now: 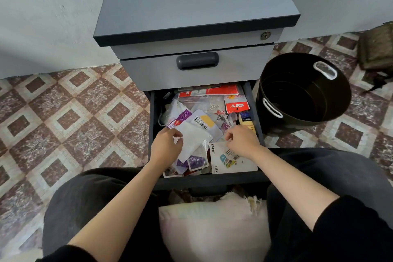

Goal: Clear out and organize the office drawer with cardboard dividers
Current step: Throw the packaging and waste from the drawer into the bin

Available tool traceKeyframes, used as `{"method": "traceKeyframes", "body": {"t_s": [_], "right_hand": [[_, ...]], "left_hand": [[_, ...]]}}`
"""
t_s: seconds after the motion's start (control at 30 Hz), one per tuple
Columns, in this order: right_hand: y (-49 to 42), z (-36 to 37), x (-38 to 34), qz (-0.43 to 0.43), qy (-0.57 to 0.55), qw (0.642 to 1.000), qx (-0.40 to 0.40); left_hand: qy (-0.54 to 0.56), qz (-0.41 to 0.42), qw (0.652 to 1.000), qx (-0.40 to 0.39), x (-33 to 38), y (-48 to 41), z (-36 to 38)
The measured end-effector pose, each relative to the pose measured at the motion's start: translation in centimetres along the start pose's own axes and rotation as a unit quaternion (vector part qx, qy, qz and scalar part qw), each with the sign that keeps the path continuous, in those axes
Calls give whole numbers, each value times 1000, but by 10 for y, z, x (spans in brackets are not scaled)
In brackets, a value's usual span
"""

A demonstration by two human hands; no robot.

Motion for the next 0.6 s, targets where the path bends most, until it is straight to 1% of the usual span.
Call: {"method": "traceKeyframes", "body": {"t_s": [0.13, 0.27, 0.37, 0.43, 0.6], "right_hand": [[-6, 0, 3, 3, 30, 999, 9], [-8, 2, 7, 9, 54, 998, 11], [-8, 9, 8, 10, 111, 994, 0], [-7, 12, 7, 9, 148, 989, -4], [-5, 15, 8, 10, 174, 985, -13]], "left_hand": [[-39, -3, 999, -31, -3, -10, 9], [-56, -5, 995, -85, -4, -15, 23], [-64, -6, 990, -124, -6, -13, 35], [-71, -5, 989, -127, -6, -13, 38], [-48, -4, 991, -126, -3, -11, 42]]}}
Point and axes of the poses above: each hand's wrist, its own y-axis away from the middle knuckle, its own z-axis out of the palm, x = y × z, the point moved 10 cm from there along -y, towards the middle knuckle, and after that the axes turned 12 degrees about z, right-handed, at the moved point
